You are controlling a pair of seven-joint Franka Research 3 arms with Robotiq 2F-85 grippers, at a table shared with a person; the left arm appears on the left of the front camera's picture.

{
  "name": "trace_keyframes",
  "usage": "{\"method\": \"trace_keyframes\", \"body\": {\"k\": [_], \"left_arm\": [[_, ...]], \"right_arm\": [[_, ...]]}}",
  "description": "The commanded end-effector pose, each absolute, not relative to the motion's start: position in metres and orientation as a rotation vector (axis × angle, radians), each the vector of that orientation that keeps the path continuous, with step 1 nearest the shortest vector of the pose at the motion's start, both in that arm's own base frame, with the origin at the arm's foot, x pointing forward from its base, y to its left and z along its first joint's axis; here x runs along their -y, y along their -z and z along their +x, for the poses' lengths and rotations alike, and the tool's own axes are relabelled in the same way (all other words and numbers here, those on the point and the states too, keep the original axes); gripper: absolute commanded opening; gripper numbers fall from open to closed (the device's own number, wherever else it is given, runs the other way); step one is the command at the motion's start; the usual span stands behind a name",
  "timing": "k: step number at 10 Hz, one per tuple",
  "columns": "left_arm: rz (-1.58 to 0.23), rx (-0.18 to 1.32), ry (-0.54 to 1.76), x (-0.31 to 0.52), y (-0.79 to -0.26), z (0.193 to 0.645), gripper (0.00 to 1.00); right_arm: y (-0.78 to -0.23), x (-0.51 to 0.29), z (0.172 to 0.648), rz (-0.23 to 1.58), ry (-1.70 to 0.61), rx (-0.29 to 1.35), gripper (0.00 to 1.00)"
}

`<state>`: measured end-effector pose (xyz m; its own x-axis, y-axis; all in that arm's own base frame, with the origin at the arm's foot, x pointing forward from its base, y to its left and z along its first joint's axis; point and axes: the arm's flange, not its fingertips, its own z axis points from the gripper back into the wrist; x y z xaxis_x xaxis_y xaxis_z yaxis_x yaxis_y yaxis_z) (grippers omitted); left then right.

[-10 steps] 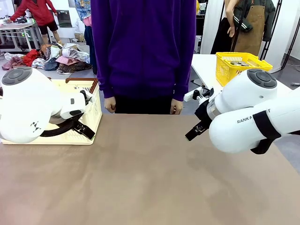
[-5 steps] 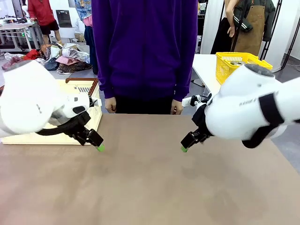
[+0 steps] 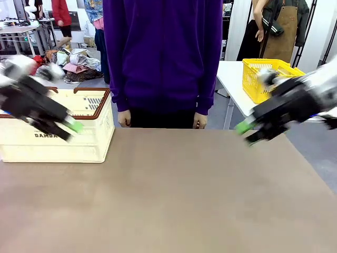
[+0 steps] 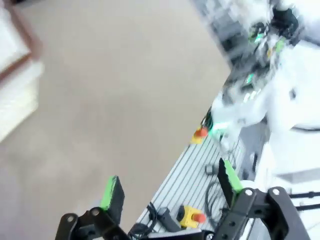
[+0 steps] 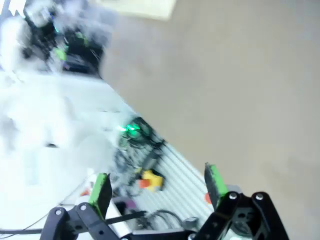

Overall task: Place the drinks into the Shopping basket.
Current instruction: Pick up one drink and place it into the Shopping basket.

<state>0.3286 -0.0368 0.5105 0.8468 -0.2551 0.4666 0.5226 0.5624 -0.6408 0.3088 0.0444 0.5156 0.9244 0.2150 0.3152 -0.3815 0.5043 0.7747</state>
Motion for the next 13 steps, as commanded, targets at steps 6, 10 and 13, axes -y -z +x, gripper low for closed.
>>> {"method": "trace_keyframes", "body": {"k": [6,10,13], "left_arm": [[-1.199,0.846,-0.127,-0.197,-0.473,0.257,1.0],[-1.175,0.836,-0.18,-0.225,-0.482,0.257,1.0],[-1.175,0.836,-0.18,-0.225,-0.482,0.257,1.0]], "right_arm": [[-0.461,0.197,0.209,1.299,0.25,0.522,1.0],[-0.464,0.224,0.203,1.27,0.303,0.496,1.0],[-0.464,0.224,0.203,1.27,0.303,0.496,1.0]]}}
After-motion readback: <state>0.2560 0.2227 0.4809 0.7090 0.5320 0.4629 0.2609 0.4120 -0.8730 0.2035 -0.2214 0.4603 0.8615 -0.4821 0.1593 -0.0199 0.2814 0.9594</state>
